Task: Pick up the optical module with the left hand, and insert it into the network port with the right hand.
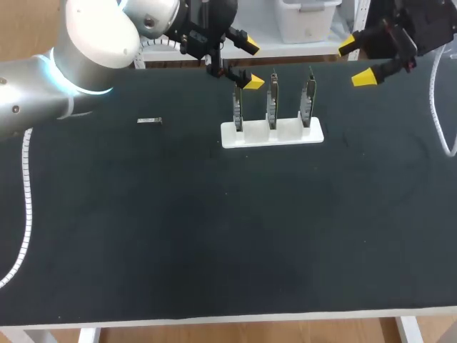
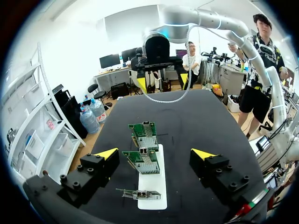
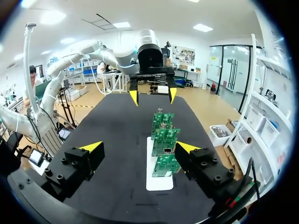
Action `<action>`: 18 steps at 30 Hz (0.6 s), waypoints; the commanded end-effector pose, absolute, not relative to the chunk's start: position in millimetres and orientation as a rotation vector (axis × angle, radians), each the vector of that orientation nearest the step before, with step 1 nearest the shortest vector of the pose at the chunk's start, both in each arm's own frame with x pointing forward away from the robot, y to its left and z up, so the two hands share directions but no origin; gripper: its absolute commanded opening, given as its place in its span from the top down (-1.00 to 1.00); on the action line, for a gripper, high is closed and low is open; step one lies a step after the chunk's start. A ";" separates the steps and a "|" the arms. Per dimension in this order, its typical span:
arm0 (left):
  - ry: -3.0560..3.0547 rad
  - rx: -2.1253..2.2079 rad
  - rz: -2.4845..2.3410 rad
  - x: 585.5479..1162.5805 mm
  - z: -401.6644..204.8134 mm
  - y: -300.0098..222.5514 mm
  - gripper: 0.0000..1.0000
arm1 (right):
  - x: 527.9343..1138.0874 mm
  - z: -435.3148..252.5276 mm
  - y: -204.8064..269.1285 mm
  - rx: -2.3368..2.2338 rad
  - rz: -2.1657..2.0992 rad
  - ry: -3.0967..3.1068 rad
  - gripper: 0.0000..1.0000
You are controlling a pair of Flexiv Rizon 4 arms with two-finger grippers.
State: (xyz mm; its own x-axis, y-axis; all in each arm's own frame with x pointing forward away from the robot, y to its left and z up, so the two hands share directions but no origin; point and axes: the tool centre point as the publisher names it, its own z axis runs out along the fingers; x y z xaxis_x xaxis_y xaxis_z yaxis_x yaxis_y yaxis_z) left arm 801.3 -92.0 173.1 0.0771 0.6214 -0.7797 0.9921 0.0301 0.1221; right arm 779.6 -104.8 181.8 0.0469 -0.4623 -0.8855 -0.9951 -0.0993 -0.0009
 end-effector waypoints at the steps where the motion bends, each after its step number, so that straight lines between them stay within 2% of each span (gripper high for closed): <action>1: 1.626 1.668 -0.680 800.8 173.8 -92.3 -1.00 | 788.4 180.7 -103.0 -1.672 1.014 1.481 -1.00; 18: 1.626 1.668 -0.680 800.8 173.8 -92.3 -1.00 | 787.2 179.5 -105.9 -1.686 0.995 1.512 -1.00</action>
